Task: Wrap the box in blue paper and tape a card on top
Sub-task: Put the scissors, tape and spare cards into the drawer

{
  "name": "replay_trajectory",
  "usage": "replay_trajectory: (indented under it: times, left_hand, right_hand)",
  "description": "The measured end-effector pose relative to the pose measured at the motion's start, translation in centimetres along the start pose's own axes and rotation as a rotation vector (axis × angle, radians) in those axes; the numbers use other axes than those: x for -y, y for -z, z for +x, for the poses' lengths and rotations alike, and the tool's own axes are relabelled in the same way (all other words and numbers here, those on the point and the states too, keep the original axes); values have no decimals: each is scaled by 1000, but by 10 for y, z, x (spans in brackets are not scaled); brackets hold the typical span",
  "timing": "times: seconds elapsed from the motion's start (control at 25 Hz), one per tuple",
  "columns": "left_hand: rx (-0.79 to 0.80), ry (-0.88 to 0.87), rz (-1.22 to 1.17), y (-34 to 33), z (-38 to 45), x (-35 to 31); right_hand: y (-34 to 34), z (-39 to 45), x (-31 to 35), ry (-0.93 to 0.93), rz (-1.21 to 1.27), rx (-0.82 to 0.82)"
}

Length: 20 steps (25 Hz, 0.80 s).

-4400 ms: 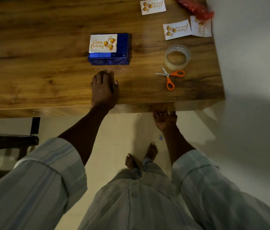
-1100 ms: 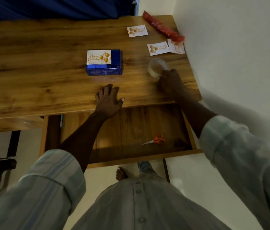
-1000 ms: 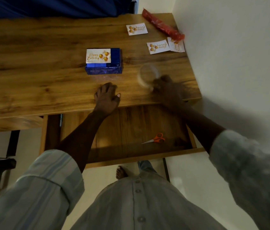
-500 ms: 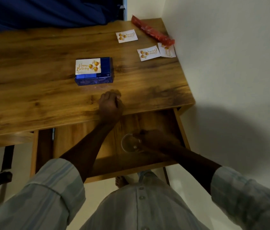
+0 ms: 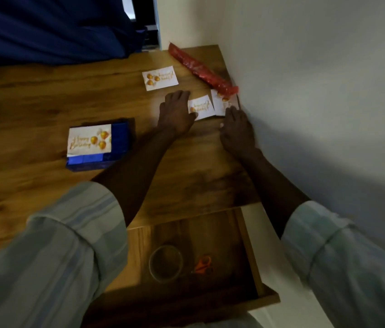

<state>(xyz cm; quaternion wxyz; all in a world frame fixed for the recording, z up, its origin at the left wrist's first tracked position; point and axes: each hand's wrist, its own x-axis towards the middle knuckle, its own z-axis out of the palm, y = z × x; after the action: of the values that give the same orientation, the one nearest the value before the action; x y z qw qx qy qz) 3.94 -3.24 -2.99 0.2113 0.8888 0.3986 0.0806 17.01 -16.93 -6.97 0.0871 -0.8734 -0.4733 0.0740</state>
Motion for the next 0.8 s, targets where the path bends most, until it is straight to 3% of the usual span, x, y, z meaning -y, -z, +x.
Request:
replay_trajectory:
  times: [0.08,0.16,0.28,0.4,0.52,0.6,0.72,0.8]
  left_hand:
    - [76,-25,73,-7,25,3]
    - [129,-5,159,-16,38,12]
    - [143,242,-17,-9,46,31]
    - [131,378,-359,16,60,57]
    - [-22,433,-454,46,90,80]
    - [46,391,-385,56,111,90]
    - [240,299,-149,56,135,105]
    - [298,272,-11,53,144,108]
  right_hand:
    - [-10,-1,-1,0,35,-75]
    - [-23,-15,9,25,100,-287]
    - [-34,-27,32,42,191,-411]
    - [-29,-17,49,-138,216,-308]
    - [-25,-19,61,-170,147,-244]
    - [-22,-30,62,-209,183,-207]
    - [-9,-42,52,-462,253,-106]
    - [3,-42,44,-516,200,-16]
